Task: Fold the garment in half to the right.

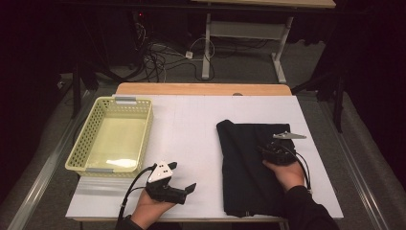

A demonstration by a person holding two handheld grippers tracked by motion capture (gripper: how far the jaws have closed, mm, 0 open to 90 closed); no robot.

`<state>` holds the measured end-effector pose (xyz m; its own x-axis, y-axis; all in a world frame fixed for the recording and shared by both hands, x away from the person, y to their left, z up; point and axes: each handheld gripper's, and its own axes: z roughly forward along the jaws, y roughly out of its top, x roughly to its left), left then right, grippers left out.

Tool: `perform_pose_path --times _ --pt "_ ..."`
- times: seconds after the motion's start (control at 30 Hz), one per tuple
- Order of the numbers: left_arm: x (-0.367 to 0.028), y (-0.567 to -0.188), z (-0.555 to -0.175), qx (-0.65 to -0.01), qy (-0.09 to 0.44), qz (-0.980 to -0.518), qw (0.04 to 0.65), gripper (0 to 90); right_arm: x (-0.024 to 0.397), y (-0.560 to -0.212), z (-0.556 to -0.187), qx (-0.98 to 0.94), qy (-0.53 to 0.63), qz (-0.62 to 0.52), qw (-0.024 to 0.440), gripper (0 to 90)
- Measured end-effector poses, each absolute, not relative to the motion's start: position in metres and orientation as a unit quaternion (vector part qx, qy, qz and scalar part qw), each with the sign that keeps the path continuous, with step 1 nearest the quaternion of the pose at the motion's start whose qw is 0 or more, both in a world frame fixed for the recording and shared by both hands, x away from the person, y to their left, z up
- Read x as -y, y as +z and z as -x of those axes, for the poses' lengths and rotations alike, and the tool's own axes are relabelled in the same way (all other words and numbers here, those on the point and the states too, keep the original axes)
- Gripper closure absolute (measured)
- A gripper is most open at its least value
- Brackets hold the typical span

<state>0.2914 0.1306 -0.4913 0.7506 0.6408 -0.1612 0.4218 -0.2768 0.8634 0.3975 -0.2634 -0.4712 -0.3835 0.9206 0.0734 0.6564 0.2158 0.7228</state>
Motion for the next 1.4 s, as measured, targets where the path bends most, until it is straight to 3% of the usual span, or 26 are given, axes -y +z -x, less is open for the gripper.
perform_pose_path --times 0.17,0.4,0.8,1.17,1.4 --pt "-0.130 -0.491 -0.291 -0.336 0.110 -0.791 0.498 0.0 0.262 -0.470 -0.393 -0.757 0.349 -0.510 0.214 72.4" --pt "-0.130 -0.491 -0.292 -0.335 0.111 -0.793 0.496 0.0 0.248 -0.466 -0.378 -0.773 0.321 -0.471 0.279 73.1" --pt "-0.130 -0.491 -0.292 -0.336 0.111 -0.793 0.496 0.0 0.247 -0.457 -0.364 -0.774 0.350 -0.439 0.293 78.6" --pt "-0.130 -0.491 -0.291 -0.335 0.111 -0.793 0.497 0.0 0.272 -0.458 -0.380 -0.748 0.353 -0.484 0.286 79.7" --pt "-0.130 -0.491 -0.291 -0.335 0.111 -0.793 0.496 0.0 0.291 -0.430 -0.383 -0.732 0.365 -0.484 0.311 80.1"
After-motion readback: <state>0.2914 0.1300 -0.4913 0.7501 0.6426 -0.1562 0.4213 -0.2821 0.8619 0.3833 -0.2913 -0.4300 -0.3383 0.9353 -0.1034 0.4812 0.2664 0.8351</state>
